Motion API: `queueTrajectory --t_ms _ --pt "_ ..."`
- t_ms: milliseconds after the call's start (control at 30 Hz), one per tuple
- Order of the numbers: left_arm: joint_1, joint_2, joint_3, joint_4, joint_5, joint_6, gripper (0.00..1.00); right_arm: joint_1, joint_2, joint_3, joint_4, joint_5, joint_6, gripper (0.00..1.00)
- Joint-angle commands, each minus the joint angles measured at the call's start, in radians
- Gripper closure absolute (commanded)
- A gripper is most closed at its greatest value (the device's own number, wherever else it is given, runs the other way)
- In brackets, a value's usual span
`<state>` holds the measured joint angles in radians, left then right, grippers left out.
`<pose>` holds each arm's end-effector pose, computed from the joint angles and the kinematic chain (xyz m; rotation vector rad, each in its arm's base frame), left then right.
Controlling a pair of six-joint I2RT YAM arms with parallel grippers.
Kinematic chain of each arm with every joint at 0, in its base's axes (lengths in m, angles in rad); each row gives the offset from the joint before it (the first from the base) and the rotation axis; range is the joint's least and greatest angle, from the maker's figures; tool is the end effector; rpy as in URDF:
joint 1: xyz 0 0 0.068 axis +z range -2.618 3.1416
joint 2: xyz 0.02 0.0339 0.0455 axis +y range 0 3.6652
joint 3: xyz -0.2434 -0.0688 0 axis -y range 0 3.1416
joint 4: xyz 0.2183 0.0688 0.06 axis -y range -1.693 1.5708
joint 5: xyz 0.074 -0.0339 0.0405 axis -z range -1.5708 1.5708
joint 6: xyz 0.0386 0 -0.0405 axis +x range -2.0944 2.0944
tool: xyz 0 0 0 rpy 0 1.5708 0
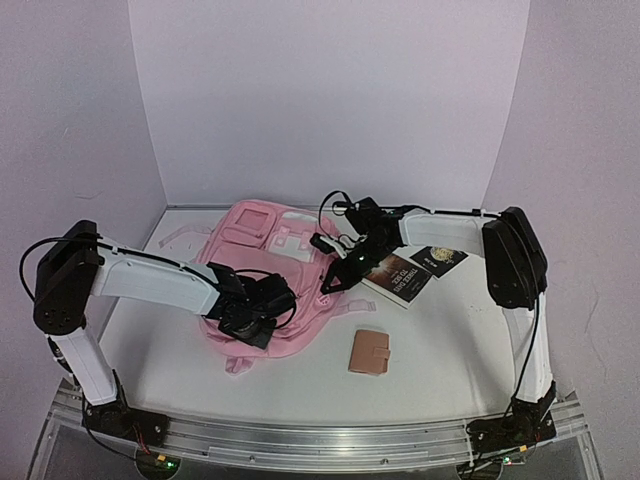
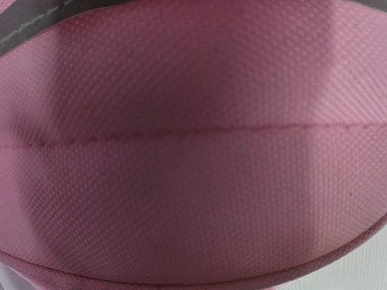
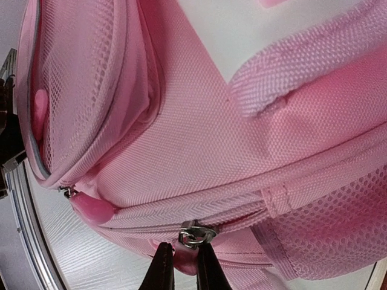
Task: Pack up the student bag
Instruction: Adjust the student bag at the center of the board, then unzip the student bag at the center of the board.
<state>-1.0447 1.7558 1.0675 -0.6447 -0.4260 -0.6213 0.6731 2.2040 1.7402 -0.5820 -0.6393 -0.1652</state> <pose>0.1630 -0.2490 0.1543 0.4927 2.6204 0.1522 0.3287 0.2915 0.1749 -1.2773 2.2950 1.0148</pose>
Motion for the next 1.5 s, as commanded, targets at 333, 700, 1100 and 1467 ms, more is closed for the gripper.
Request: queueTrajectory --t_ms 333,700,1100,1467 --pt "0.026 -0.008 0.021 0.100 -0.052 -0.095 1.00 -0.009 0.006 0.059 -0.077 -0.048 0.088 1.00" --pt "0.026 0.000 0.033 0.053 -0.085 -0.134 1.00 -0.018 -0.070 0.025 -0.187 -0.168 0.058 1.00" --pt "0.040 0.033 0.058 0.064 -0.095 -0.242 1.00 0.031 -0.035 -0.150 0.103 -0.427 0.426 1.00" --pt "0.071 -0.019 0.005 0.140 -0.051 -0.279 1.00 0.131 -0.084 -0.371 0.545 -0.352 0.693 1.00"
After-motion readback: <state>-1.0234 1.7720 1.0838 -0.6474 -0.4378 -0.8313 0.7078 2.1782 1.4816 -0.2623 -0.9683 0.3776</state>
